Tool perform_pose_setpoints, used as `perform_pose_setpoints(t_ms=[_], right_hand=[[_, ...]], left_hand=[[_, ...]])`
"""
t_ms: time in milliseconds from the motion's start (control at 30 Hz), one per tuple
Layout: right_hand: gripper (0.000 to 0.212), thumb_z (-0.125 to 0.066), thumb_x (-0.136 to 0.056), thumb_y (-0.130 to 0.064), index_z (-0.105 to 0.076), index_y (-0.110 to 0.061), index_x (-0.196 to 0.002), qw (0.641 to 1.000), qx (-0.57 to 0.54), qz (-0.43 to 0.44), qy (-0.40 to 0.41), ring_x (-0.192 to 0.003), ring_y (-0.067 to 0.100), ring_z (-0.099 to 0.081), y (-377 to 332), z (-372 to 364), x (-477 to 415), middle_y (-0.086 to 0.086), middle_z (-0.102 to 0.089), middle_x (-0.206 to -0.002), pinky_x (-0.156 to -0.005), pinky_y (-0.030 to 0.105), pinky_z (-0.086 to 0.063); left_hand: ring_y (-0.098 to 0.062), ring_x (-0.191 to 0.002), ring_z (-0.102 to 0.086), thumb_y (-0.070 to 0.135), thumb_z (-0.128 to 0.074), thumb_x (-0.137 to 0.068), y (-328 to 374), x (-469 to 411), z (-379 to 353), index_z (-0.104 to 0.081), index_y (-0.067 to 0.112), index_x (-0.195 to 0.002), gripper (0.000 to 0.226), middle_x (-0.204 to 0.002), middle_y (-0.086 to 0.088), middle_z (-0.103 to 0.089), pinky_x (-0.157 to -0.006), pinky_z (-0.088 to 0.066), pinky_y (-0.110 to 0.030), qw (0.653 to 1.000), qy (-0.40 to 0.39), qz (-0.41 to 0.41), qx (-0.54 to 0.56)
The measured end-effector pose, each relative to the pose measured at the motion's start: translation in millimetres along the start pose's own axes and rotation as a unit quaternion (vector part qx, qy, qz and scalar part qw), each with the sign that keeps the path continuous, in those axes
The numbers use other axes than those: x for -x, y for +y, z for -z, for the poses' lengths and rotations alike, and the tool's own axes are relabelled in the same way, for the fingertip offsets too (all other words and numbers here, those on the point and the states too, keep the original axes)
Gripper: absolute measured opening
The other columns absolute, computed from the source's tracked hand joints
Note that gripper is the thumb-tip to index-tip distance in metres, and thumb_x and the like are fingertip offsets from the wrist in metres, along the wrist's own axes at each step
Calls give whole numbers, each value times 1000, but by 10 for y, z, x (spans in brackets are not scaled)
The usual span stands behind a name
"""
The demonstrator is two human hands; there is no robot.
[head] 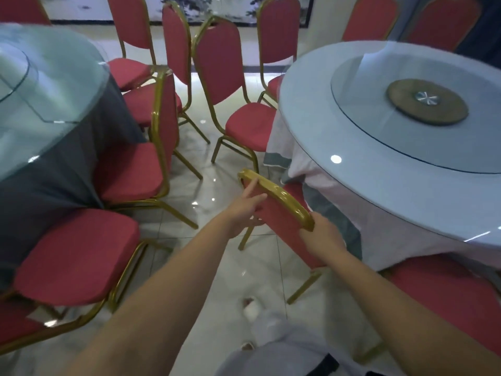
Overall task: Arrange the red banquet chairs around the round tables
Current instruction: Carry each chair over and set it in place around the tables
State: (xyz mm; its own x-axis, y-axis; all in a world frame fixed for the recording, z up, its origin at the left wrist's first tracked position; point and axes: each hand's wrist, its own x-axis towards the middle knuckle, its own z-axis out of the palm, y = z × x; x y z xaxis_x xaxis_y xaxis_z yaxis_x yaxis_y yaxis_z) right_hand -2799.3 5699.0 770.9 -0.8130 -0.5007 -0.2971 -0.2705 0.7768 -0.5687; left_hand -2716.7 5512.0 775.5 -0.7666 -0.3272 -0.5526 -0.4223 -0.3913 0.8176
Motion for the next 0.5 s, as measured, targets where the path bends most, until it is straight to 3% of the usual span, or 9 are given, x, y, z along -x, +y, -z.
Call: perform_pose_setpoints(t_ms=[33, 100, 167, 233, 400, 500], right_hand=[[5, -59, -91, -34, -55, -34, -94, 1000, 5, 28, -3, -77, 10, -65, -113, -36, -51, -11, -64, -88, -68, 33, -57], [33, -61, -90, -43, -49, -34, -119, 994, 19, 105, 10, -100, 14, -63, -391, -168, -144, -9, -61, -112, -85, 40, -57], [52, -60, -91, -45, -40, -34, -137, 977, 58, 203, 35, -127, 20, -49, -742, -357, -230, -4, -50, -138, -105, 49, -45], [54, -60, -91, -38, -42, -30, -141, 957, 56, 285, 9, -141, 20, -34, -1113, -559, -293, -2, -41, -150, -115, 49, -31], [38, -64, -90, -21, -59, -20, -128, 942, -36, 294, -157, -130, 17, -44, -1654, -996, -476, -4, -50, -134, -108, 32, -35], [38, -63, -92, -24, -58, -23, -129, 937, -33, 283, -204, -120, 8, -47, -1781, -1151, -746, -14, -47, -124, -97, 22, -33]], left_hand=[[-21, -112, -59, 29, -55, -99, -12, 6, 121, -34, 44, -147, 54, -133, 2, -56, -91, -54, -45, 1000, -4, -6, -1], [-21, -109, -64, 31, -58, -97, -38, 51, 378, -52, 41, -135, 40, -124, 5, -64, -90, -56, -43, 1000, 12, -11, -3], [-19, -105, -67, 30, -59, -95, -104, 142, 685, -60, 38, -125, 31, -115, 7, -69, -88, -58, -39, 998, 54, -9, -17], [-20, -103, -67, 26, -58, -95, -227, 284, 1041, -62, 30, -125, 30, -116, 2, -69, -87, -58, -36, 992, 120, 13, -21], [-15, -74, -58, 9, -57, -93, -538, 827, 1884, -66, 16, -114, 23, -99, -7, -64, -64, -47, -26, 948, 308, 77, 18], [-17, -72, -57, 5, -54, -93, -639, 996, 2182, -66, 16, -107, 22, -97, -11, -64, -58, -45, -25, 914, 392, 98, 23]])
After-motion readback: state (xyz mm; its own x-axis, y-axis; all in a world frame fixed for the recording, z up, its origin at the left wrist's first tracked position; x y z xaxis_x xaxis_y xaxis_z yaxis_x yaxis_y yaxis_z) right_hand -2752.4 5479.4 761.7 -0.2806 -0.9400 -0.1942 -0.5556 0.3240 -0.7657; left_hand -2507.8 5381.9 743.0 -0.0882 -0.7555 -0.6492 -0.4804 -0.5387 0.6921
